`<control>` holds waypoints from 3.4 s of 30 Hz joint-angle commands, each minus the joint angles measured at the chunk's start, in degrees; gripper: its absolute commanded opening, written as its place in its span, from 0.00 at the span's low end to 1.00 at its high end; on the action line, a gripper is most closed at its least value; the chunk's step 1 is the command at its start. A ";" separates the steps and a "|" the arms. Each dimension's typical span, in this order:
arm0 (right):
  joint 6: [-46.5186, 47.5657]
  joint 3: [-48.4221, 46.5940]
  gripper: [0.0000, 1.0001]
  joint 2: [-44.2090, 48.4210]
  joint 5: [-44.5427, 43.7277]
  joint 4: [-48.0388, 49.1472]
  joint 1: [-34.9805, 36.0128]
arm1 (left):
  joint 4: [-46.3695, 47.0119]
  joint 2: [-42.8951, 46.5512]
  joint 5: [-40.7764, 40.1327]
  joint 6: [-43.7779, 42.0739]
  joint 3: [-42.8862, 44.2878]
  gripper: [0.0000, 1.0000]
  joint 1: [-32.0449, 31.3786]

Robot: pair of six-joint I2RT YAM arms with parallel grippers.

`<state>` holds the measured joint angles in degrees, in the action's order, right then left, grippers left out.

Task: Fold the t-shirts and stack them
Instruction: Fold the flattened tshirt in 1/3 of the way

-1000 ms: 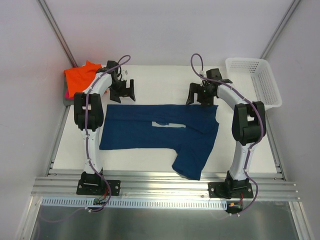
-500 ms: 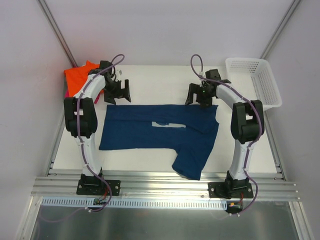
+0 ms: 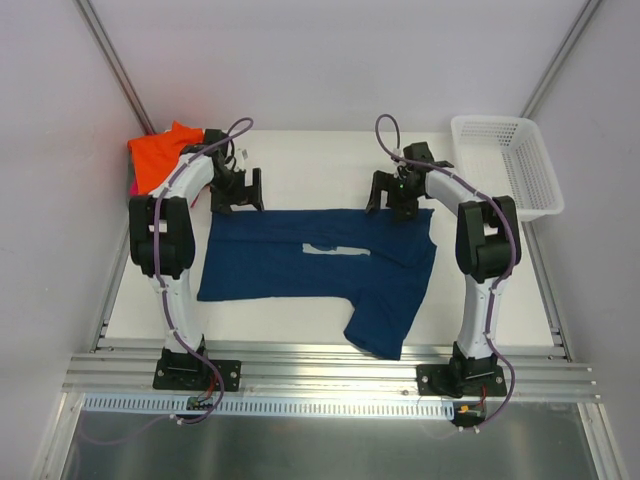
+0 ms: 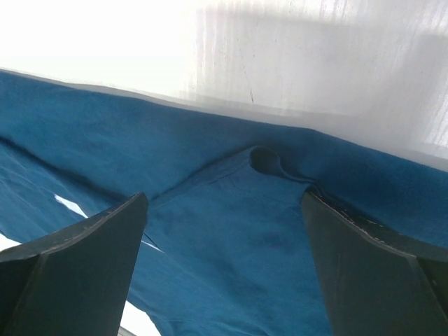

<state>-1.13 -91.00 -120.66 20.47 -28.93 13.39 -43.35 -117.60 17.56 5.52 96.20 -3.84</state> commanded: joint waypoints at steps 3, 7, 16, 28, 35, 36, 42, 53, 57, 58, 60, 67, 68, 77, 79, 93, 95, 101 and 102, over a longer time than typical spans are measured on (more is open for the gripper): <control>-1.42 -2.07 0.97 -2.47 0.98 0.01 0.76 | -1.03 -0.69 1.60 0.90 -2.77 0.99 -0.56; -1.69 -2.69 0.97 -2.74 1.41 0.10 1.03 | -1.03 -2.36 1.77 0.90 -2.16 0.99 -0.56; -2.04 -1.73 0.97 -1.69 1.50 0.27 0.94 | -1.73 -7.38 1.95 1.07 3.11 0.99 -0.29; -1.86 -1.72 0.97 -1.60 0.98 0.28 1.20 | -1.91 -6.85 1.07 0.90 5.49 0.99 0.32; -1.77 -1.28 0.97 -1.42 0.89 0.36 1.20 | -2.09 -7.03 0.98 0.55 3.12 0.99 0.58; -1.77 -1.28 0.97 -1.33 0.98 0.45 1.29 | -2.35 -6.51 1.33 0.55 2.68 0.99 0.76; -2.04 -1.63 0.97 -1.59 0.89 0.80 1.29 | -3.23 -1.41 1.60 0.46 -3.21 0.99 1.37; -2.57 -2.51 0.97 -2.12 0.89 1.33 1.64 | -5.43 17.22 2.48 0.02 -17.79 0.99 1.64; -2.83 -2.69 0.97 -2.12 0.71 1.42 1.73 | -5.78 21.71 1.78 0.19 -22.28 0.99 1.64; -2.74 -2.69 0.97 -2.12 0.71 1.42 1.64 | -5.78 22.76 1.69 0.28 -23.68 0.99 1.64; -2.92 -2.60 0.97 -1.86 0.71 1.51 1.91 | -5.78 23.64 1.60 0.37 -24.92 0.99 1.64; -2.92 -1.90 0.97 -0.46 0.71 2.12 2.35 | -4.72 18.92 -1.83 -0.24 -17.47 0.99 1.73; -2.92 -1.81 0.97 -0.37 0.63 2.03 2.35 | -4.72 16.99 -1.83 -0.25 -15.54 0.99 1.81; -2.30 0.21 0.97 0.95 0.01 1.77 2.61 | -4.55 2.56 -1.65 0.11 -1.29 0.99 2.17; -1.95 0.12 0.97 0.87 -0.08 1.51 2.52 | -4.55 0.10 -1.65 0.02 -0.05 0.99 2.25; -2.21 -2.60 0.97 -1.50 -0.08 1.24 2.43 | -4.64 5.96 -0.25 -0.60 -9.88 0.99 3.22; -2.30 -3.04 0.97 -1.94 -0.08 1.33 2.52 | -4.90 7.90 0.19 -0.51 -11.82 0.99 3.22; -2.83 -3.57 0.97 -2.21 0.27 1.68 2.61 | -5.77 17.21 2.12 -0.60 -22.00 0.99 3.22; -2.92 -3.57 0.97 -2.21 0.36 1.68 2.52 | -6.21 18.27 2.39 -0.68 -23.07 0.99 3.31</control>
<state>-3.05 -92.55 -121.86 20.38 -27.09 15.27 -46.98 -105.16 17.74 6.07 76.25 -1.02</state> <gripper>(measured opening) 0.969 0.991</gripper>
